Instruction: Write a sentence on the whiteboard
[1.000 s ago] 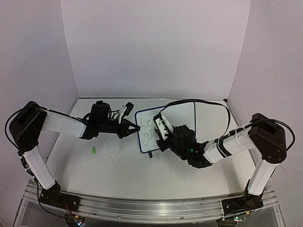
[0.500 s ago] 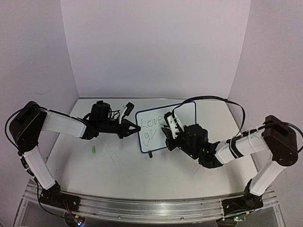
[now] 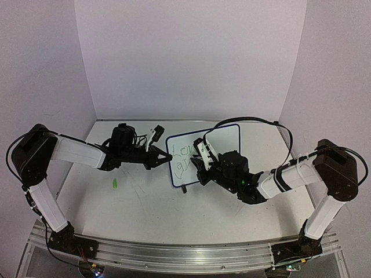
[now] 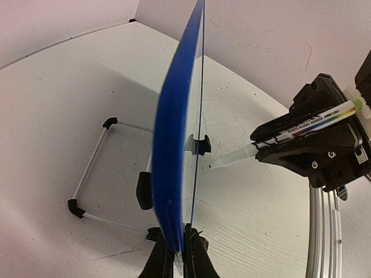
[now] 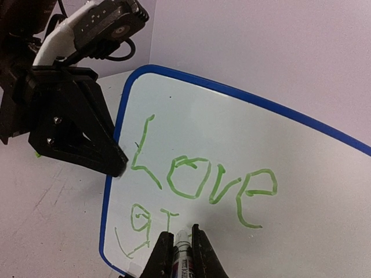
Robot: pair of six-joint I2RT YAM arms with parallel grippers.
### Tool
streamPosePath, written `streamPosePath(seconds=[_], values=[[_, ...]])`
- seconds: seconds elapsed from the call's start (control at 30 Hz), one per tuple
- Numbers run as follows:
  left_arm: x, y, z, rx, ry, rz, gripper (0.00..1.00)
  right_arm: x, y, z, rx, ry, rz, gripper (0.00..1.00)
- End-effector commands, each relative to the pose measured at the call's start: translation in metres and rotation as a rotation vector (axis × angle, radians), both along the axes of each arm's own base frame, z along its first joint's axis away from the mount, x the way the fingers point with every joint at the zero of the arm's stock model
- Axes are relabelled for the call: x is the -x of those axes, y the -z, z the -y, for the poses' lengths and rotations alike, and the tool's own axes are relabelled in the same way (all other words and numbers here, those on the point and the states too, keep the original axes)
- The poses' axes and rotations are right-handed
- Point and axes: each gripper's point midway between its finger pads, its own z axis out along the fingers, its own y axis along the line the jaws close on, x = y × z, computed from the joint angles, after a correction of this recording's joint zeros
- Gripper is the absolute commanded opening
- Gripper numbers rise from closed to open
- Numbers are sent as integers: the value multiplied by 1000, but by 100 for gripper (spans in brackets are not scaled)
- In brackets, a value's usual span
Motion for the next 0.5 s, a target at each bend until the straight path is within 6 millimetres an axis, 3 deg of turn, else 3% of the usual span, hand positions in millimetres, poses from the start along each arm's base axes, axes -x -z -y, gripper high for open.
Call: streamPosePath(seconds=[0.0, 0.27, 0.47], values=[[-14, 2, -2, -48, -26, 61, 0, -4, -15, -12, -36, -9, 22, 0], [-13, 1, -3, -56, -20, 83, 0, -12, -11, 12, -13, 105, 34, 0], [-14, 2, -2, -57, -17, 80, 0, -14, -8, 13, -5, 116, 33, 0]])
